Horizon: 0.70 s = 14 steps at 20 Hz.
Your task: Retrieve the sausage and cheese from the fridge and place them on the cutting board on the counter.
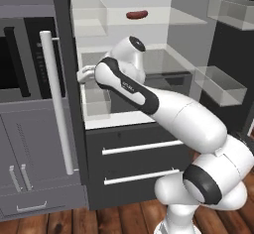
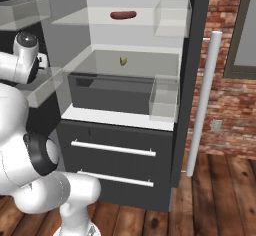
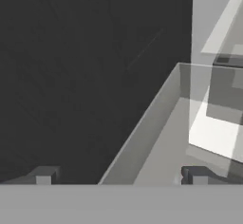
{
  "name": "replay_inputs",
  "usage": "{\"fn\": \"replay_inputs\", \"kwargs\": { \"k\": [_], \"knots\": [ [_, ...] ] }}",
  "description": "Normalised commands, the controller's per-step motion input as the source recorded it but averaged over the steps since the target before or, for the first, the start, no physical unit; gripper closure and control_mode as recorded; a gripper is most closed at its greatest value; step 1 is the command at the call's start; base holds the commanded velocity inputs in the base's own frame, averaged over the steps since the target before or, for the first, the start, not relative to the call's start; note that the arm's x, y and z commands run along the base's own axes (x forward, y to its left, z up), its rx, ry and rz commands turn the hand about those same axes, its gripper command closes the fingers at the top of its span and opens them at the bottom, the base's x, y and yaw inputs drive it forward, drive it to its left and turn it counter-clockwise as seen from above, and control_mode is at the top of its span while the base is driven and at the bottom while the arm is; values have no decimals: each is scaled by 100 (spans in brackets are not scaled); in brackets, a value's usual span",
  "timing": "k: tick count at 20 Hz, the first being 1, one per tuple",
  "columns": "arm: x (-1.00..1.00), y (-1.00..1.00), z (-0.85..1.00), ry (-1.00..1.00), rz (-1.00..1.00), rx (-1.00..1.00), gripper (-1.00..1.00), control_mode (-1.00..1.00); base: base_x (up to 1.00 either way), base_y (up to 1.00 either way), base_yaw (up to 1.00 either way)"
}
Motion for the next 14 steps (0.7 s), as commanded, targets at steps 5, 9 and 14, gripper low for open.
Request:
{"fn": "replay_inputs", "kwargs": {
  "k": [5,9,14],
  "knots": [
    [4,-34,0,1,-2,-20,-100,-100,0,0,0],
    [3,-65,0,5,-5,-12,-100,-100,0,0,0],
    [0,-72,0,0,-8,-6,-100,-100,0,0,0]
  ]
}}
